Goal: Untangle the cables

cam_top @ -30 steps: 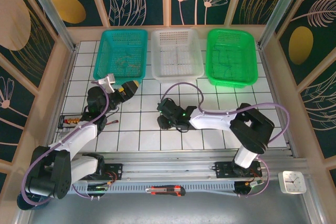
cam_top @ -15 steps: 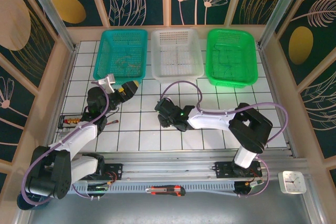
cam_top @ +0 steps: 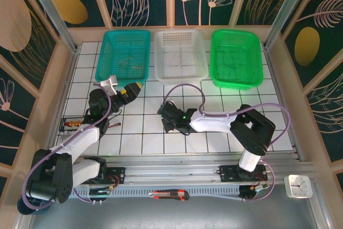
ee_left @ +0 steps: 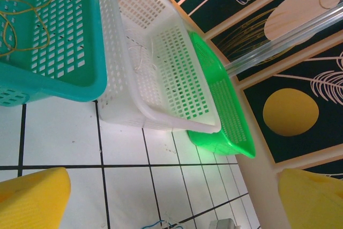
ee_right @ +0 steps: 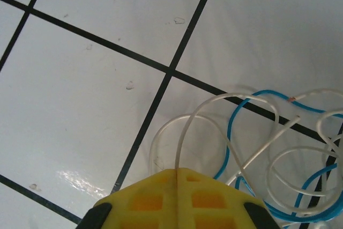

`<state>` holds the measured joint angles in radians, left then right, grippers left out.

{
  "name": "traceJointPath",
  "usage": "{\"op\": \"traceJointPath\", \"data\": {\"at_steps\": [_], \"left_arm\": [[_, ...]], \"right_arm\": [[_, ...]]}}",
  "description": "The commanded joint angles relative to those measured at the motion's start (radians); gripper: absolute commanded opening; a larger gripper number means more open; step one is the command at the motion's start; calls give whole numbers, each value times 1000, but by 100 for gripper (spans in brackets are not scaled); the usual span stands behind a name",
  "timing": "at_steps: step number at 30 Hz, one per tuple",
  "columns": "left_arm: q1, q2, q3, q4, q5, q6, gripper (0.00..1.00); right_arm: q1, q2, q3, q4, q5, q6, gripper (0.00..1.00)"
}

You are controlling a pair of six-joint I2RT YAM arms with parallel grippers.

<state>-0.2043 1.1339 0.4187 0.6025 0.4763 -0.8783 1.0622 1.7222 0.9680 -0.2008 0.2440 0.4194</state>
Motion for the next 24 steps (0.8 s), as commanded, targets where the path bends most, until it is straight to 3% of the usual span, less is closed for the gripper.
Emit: {"op": "traceJointPath", "data": {"at_steps": [1, 10, 18, 24], "left_arm": [[-5, 4, 1, 47, 28, -12, 99], [-7, 4, -11, 72, 54, -2, 99], [-48, -29, -47, 179, 96, 19, 99], [-104, -48, -60, 221, 92, 40, 99]], "right_arm": [[7, -14, 4, -32, 43, -16, 0], [-33, -205, 104, -95, 37, -85, 0], [-180, -401, 159, -71, -128, -89, 0], [-272, -462, 153, -48, -222, -77, 0]]}}
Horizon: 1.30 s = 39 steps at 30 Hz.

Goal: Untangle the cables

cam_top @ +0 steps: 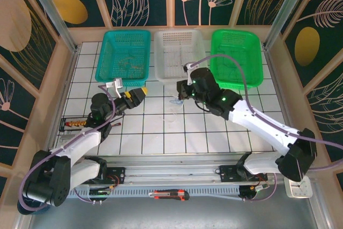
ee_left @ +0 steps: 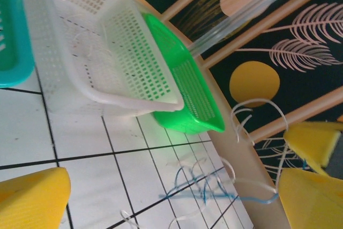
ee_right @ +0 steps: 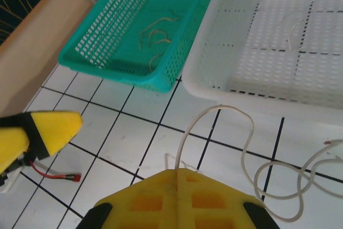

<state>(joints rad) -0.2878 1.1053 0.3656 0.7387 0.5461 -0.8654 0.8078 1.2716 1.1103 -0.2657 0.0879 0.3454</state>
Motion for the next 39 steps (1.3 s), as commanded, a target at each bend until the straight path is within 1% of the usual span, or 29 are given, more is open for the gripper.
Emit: {"op": "traceJointPath", "data": {"at_steps": [1, 9, 15, 18, 21, 25, 26, 29, 32, 36, 39], "left_arm": [[-28, -18, -6, 85, 19, 29, 99], [-49, 9, 11, 77, -6, 25, 99], [-53, 32, 16, 91, -11, 17, 99], [-54, 41, 16, 98, -9, 13, 99], [-56, 41, 17, 97, -10, 12, 99], [-56, 32, 13, 94, -13, 12, 99], [-56, 30, 13, 93, -14, 13, 99], [-57, 31, 11, 95, -17, 13, 99], [-57, 33, 9, 98, -20, 12, 99], [-58, 33, 4, 95, -35, 12, 99], [-57, 27, 3, 45, -97, 12, 99]], "right_arm": [[-22, -9, 3, 21, -88, -5, 0], [-18, 54, -116, 85, -211, 31, 0], [-5, 153, -210, 139, -200, 41, 1], [-4, 211, -227, 162, -192, 36, 14], [-4, 241, -215, 166, -184, 30, 24], [-3, 222, -198, 151, -163, 23, 41], [-3, 213, -196, 144, -155, 21, 43], [5, 186, -194, 123, -139, 20, 44], [38, 175, -193, 93, -111, 21, 44], [112, 181, -199, 62, -77, 26, 44], [176, 207, -204, 53, -76, 29, 42]]}}
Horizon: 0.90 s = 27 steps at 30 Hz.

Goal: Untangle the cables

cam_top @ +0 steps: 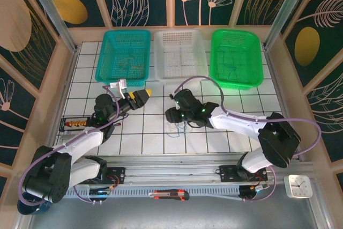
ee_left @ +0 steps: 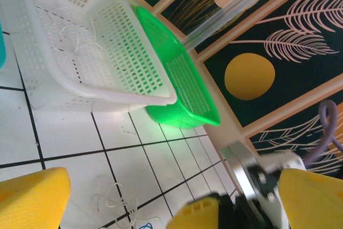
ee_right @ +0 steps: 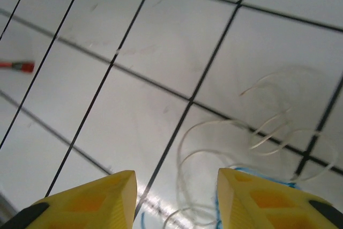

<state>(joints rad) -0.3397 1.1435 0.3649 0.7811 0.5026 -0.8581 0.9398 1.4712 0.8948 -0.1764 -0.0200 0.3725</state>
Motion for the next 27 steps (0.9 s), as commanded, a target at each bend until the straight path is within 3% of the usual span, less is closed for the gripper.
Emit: {"op": "traceJointPath", "data": {"at_steps": [1, 8, 27], "left_arm": [[-5, -11, 4, -16, -76, 4, 99], [-4, -31, -12, -76, -197, -28, 99], [-5, -36, -12, -57, -194, -46, 99]], "right_arm": [[66, 18, 10, -41, 32, 3, 42], [176, 115, 9, -72, 64, 4, 39], [197, 220, 4, -79, 130, -6, 38]]}}
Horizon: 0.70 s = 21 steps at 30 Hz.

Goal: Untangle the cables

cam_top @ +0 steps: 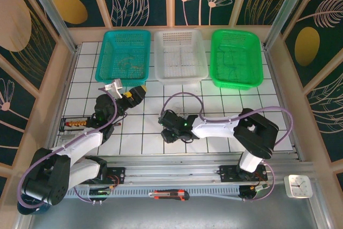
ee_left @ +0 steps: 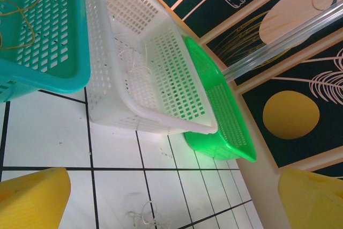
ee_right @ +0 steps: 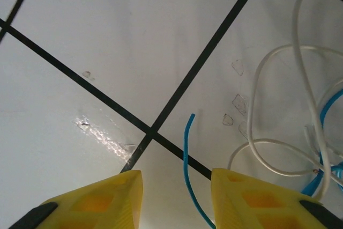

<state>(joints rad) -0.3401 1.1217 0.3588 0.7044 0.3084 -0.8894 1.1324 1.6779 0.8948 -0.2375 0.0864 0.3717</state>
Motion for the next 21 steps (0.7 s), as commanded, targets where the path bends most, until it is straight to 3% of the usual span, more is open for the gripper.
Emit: {"op": "traceJointPath", "data": {"at_steps": [1, 12, 14, 17, 21], "left_arm": [[-5, -14, -6, 21, 0, -15, 99], [-5, -13, 0, 30, 8, -22, 99], [-4, -13, 2, 30, 8, -23, 99], [-5, -14, 5, 29, 8, -24, 99], [-4, -18, 9, 24, 14, -18, 99]], "right_arm": [[4, 14, 3, -15, 21, -4, 37], [19, 63, 15, -64, 100, -36, 28], [21, 69, 20, -72, 117, -43, 22], [22, 64, 34, -75, 128, -55, 0], [17, 10, 74, -86, 115, -74, 0]]}}
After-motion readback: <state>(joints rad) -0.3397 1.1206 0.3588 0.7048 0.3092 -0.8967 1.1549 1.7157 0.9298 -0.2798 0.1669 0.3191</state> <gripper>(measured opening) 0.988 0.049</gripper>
